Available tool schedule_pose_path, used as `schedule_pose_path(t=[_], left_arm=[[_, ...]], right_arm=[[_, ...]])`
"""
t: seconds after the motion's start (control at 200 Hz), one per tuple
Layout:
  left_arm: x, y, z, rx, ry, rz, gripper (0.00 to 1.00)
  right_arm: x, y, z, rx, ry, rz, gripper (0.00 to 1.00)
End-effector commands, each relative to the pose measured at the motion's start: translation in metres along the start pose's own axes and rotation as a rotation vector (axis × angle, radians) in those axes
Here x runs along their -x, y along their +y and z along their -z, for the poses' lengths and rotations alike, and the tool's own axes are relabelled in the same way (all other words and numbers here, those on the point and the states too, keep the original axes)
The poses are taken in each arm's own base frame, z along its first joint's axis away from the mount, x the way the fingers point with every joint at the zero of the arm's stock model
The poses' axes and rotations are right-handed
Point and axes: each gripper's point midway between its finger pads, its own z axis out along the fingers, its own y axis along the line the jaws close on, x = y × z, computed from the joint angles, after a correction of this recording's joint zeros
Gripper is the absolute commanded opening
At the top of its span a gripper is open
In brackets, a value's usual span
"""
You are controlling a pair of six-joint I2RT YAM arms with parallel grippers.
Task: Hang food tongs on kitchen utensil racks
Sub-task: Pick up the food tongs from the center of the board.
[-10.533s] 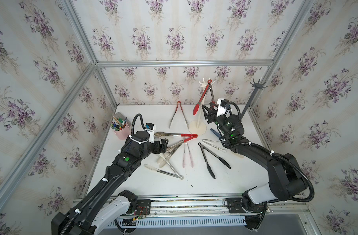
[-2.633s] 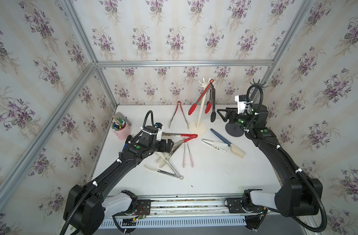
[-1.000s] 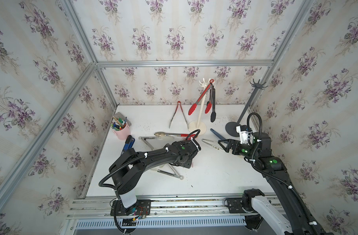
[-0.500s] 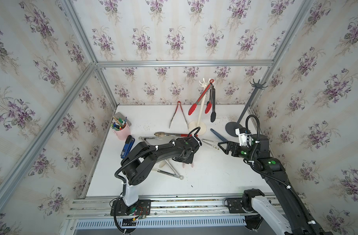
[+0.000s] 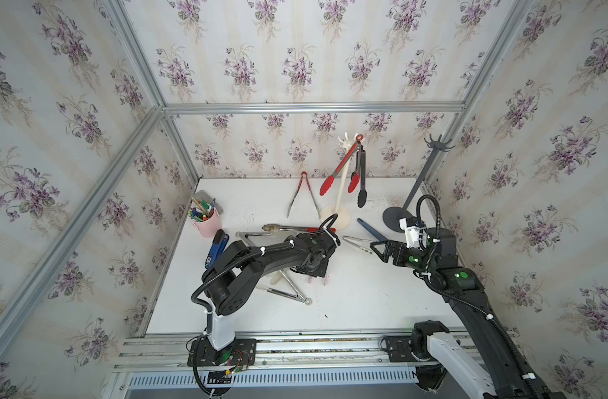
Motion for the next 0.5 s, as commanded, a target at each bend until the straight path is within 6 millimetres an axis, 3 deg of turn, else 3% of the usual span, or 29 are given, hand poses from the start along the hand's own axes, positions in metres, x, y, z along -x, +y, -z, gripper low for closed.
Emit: schedule_pose_path(t=[0.0, 0.2, 0.495], left_arm=[[-0.009, -0.001, 0.011, -0.039, 0.014, -0.034, 0.0], [-0.021, 0.003, 0.043, -0.102, -0.026, -0.098, 0.0], [-0.017, 0.005, 0.096, -0.194, -0.169, -0.194, 0.0]], right_arm=[[0.005, -0.001, 0.0, -0.013, -0.013, 0.002, 0.97], [0.006, -0.008, -0.001, -0.047, -0.024, -0.01, 0.97], [0.016, -0.011, 0.0, -0.075, -0.063, 0.011, 0.97]])
